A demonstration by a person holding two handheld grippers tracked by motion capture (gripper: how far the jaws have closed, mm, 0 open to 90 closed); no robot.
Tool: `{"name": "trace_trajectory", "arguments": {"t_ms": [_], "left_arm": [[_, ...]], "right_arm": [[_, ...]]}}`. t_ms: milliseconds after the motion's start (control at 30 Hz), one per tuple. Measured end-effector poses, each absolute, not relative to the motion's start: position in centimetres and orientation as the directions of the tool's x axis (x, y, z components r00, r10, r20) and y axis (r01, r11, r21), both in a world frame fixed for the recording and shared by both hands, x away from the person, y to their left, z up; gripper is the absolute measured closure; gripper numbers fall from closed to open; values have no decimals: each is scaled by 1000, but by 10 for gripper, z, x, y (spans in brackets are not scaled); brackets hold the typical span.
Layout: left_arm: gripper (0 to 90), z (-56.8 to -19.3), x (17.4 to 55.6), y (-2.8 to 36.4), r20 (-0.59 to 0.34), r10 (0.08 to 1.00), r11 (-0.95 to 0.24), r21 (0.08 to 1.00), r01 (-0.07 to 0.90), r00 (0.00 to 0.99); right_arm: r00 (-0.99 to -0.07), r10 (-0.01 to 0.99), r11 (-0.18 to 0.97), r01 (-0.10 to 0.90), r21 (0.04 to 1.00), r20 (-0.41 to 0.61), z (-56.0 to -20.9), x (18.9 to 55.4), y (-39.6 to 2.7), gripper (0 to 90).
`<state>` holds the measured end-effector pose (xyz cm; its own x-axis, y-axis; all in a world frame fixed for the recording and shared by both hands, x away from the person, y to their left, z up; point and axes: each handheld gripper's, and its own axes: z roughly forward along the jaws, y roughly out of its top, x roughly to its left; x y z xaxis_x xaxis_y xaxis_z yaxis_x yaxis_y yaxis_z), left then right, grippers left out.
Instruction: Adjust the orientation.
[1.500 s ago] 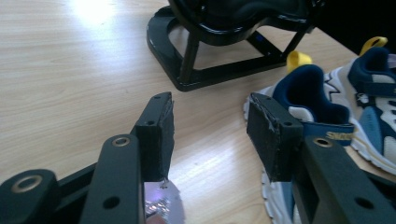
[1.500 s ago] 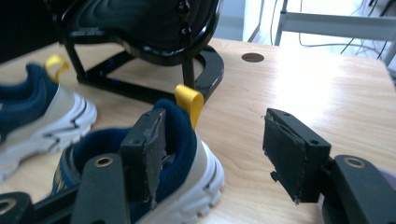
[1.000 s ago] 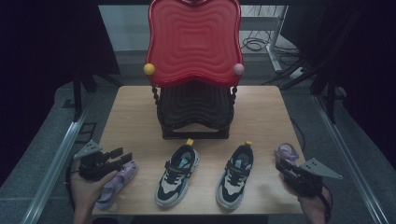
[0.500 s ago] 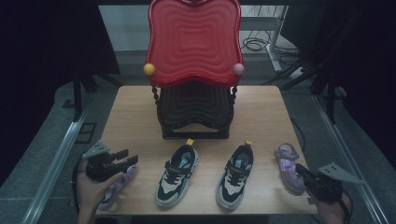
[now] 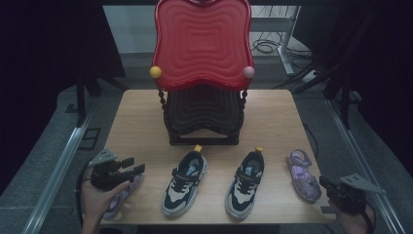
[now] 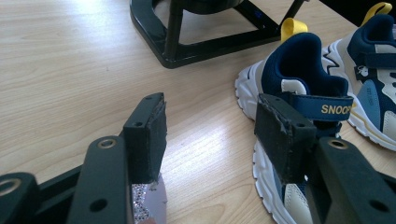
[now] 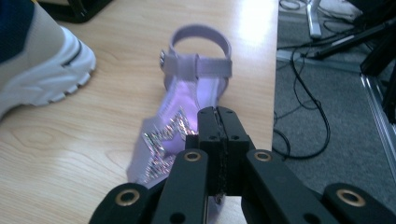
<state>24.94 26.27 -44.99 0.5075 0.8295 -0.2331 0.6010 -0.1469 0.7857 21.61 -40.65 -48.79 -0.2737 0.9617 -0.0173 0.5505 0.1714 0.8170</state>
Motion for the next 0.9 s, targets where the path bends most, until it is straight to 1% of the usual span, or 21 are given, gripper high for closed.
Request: {"name": "trace_trajectory", "arguments": {"t_ms": [167,400,667,900], "left_arm": [[435,-451,251,263,-233,833,-148,780,608,502],[448,-452,250,264,-228,833,-158,776,611,504],[448,-453,250,265,-228,834,-160,772,616,503],[445,-453,250,265,-229,834,-161,768,620,501]], "right_arm": [[-255,966,185,577,795,-39,-493,216,-409,896],[-230,973,163,595,787,-27,-498,215,-416,897],[-208,978,157,642,751,-27,-509,218,-418,897],[-223,973,195,651,734,-60,-512,222,-412,897]]}}
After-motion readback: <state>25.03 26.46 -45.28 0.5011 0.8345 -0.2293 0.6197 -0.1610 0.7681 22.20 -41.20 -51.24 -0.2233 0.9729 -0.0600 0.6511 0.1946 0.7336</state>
